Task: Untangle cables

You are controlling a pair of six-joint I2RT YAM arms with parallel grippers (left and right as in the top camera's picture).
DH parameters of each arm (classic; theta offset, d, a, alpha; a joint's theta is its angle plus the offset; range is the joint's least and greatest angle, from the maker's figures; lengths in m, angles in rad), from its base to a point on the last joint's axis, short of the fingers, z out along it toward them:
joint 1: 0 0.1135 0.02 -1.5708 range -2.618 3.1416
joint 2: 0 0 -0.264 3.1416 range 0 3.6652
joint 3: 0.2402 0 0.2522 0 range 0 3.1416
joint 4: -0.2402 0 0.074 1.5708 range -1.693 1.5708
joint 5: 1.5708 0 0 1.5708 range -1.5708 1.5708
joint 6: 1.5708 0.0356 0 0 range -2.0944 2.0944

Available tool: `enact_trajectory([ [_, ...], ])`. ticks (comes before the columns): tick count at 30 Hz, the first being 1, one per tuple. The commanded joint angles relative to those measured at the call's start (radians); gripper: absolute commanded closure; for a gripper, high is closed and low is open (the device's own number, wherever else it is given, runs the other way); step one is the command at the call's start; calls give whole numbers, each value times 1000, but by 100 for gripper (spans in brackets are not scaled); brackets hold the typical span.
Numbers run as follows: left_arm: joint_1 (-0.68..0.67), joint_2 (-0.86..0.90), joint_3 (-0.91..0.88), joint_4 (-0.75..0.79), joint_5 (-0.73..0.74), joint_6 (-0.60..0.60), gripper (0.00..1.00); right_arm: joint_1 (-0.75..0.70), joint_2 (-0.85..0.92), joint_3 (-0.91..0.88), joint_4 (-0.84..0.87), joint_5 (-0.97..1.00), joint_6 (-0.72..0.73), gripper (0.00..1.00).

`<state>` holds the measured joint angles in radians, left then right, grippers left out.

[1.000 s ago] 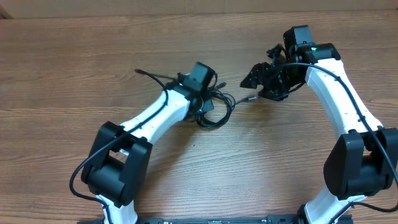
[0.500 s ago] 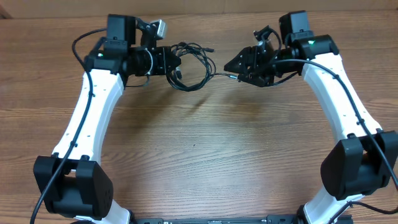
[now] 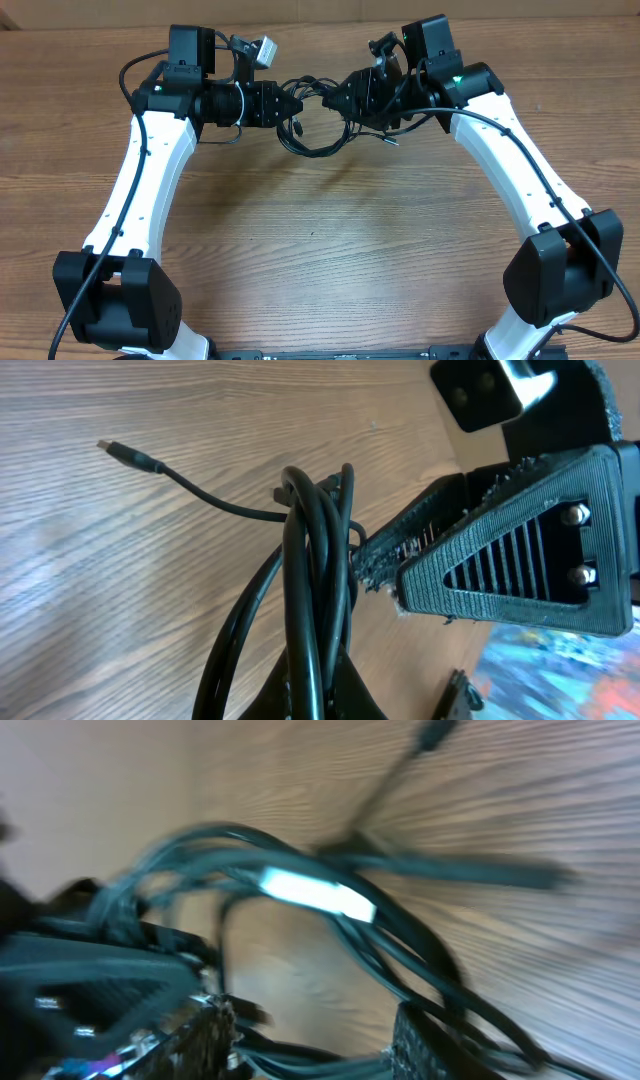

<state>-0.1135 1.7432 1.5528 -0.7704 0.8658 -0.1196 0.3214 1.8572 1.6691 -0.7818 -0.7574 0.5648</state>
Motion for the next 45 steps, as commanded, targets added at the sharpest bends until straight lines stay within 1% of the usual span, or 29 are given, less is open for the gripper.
enact_trajectory([
  [1, 2, 3, 5, -3, 80, 19, 96, 5, 2, 19, 19, -70, 109, 52],
  [6, 1, 3, 5, -2, 153, 14, 96, 5, 2, 19, 45, -32, 195, 54],
  [8, 1, 3, 5, -3, 185, 14, 96, 6, 4, 19, 48, 21, 244, 58],
  [10, 1, 3, 5, -3, 220, 12, 96, 11, 8, 19, 57, 36, 261, 59],
  [13, -3, 3, 5, -2, 263, 7, 96, 32, 18, 19, 90, 58, 307, 59],
  [19, -43, 3, 5, 2, 293, -2, 96, 66, 50, 19, 196, 74, 389, 58],
  [20, -45, 3, 5, 10, 312, -23, 96, 78, 70, 19, 216, 72, 409, 58],
  [24, -42, 3, 5, 51, 397, -43, 96, 94, 104, 19, 219, 72, 404, 58],
  [26, -39, 3, 5, 82, 433, -70, 96, 94, 104, 19, 200, 76, 378, 59],
  [27, -29, 3, 5, 113, 460, -96, 96, 93, 104, 19, 177, 78, 337, 59],
  [28, -20, 3, 5, 131, 475, -111, 96, 93, 104, 19, 143, 92, 316, 61],
  [29, -8, 3, 5, 148, 487, -123, 96, 90, 104, 19, 97, 120, 300, 62],
  [30, 12, 3, 5, 152, 487, -125, 96, 74, 104, 19, 2, 192, 259, 65],
  [31, 23, 3, 5, 148, 480, -124, 96, 62, 104, 19, -47, 231, 246, 67],
  [33, 40, 3, 5, 123, 427, -124, 96, 34, 104, 19, -116, 264, 192, 72],
  [35, 51, 3, 5, 101, 375, -123, 96, -5, 104, 19, -188, 280, 98, 83],
  [36, 57, 3, 5, 84, 328, -116, 96, -27, 104, 19, -218, 278, 63, 86],
  [37, 57, 3, 5, 66, 281, -112, 96, -40, 104, 19, -231, 278, 41, 88],
  [38, 57, 3, 5, 54, 247, -112, 96, -56, 104, 19, -247, 278, 23, 94],
  [39, 56, 3, 5, 28, 185, -111, 96, -76, 103, 19, -256, 261, -5, 96],
  [41, 53, 3, 5, -6, 127, -91, 96, -100, 100, 20, -254, 192, -69, 96],
  [43, 42, 3, 5, -40, 81, -68, 96, -117, 88, 21, -238, 78, -154, 96],
  [45, 26, 3, 3, -60, 36, -51, 96, -120, 70, 21, -213, -10, -206, 91],
])
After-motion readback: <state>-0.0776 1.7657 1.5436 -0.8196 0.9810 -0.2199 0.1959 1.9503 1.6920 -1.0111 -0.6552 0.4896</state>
